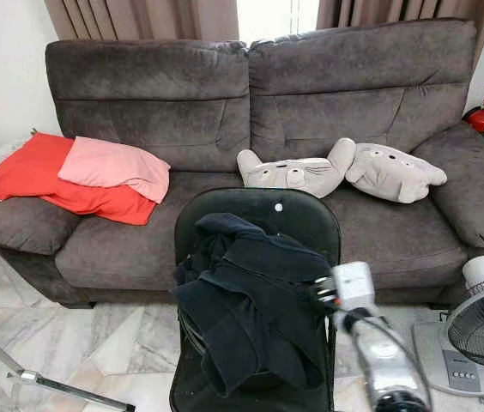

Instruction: Hang hanger

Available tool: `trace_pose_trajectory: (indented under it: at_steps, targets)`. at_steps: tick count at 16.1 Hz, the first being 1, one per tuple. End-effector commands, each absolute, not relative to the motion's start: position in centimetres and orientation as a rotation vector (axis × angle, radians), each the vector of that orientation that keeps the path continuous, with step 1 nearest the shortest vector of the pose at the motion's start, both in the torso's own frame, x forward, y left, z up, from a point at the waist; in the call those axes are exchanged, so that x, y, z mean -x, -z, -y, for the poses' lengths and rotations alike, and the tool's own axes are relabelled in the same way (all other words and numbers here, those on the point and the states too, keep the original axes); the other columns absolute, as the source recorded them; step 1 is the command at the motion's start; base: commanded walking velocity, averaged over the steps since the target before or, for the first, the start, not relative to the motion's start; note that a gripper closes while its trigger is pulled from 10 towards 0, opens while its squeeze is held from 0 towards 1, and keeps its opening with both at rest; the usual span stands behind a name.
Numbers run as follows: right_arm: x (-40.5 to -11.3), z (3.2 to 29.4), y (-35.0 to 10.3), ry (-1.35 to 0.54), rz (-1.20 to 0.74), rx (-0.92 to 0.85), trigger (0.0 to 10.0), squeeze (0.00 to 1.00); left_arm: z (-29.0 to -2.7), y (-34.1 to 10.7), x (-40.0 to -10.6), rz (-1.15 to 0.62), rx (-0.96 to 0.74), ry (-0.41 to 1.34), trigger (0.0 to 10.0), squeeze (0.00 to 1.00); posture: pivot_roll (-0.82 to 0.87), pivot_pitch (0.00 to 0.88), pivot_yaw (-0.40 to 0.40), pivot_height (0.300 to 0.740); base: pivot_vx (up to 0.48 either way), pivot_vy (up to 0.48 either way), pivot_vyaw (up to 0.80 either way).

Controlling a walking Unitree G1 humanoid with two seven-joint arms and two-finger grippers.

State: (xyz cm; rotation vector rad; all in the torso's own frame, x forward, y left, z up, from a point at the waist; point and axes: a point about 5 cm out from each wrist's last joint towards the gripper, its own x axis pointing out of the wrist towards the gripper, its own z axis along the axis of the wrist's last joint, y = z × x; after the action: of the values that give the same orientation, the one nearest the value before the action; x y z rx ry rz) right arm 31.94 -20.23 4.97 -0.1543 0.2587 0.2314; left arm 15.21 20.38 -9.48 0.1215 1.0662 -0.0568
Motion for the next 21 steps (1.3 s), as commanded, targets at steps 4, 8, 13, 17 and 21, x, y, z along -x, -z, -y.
trace_pose_trajectory:
  at_steps: [4, 8, 13, 17, 21]
  targets:
    - [-32.1, 21.1, -4.9, -0.19, -0.289, 0.192, 0.0, 0.0, -21.4, 9.7, -14.3, -1.096, -0.152, 0.047, 10.0, 0.0, -0.04, 0.002, 0.094, 0.74, 0.0, 0.0, 0.0]
    - [-32.5, 21.4, -5.3, -0.175, -0.284, 0.198, 0.0, 0.0, -21.4, 9.6, -14.5, -1.092, -0.154, 0.05, 10.0, 0.0, -0.04, 0.0, 0.096, 0.74, 0.0, 0.0, 0.0]
    - [-32.5, 21.2, -5.1, -0.179, -0.293, 0.205, 0.0, 0.0, -21.4, 9.5, -14.7, -1.086, -0.159, 0.053, 10.0, 0.0, -0.03, 0.0, 0.098, 0.74, 0.0, 0.0, 0.0]
    - [-32.7, 21.3, -5.2, -0.165, -0.289, 0.209, 0.0, 0.0, -21.5, 9.5, -14.6, -1.088, -0.165, 0.053, 10.0, 0.0, -0.04, 0.0, 0.1, 0.74, 0.0, 0.0, 0.0]
    - [-33.2, 22.7, -6.7, 0.007, -0.189, 0.196, 0.0, 0.0, -21.4, 9.5, -14.6, -1.086, -0.166, 0.058, 10.0, 0.0, -0.04, 0.0, 0.097, 0.74, 0.0, 0.0, 0.0]
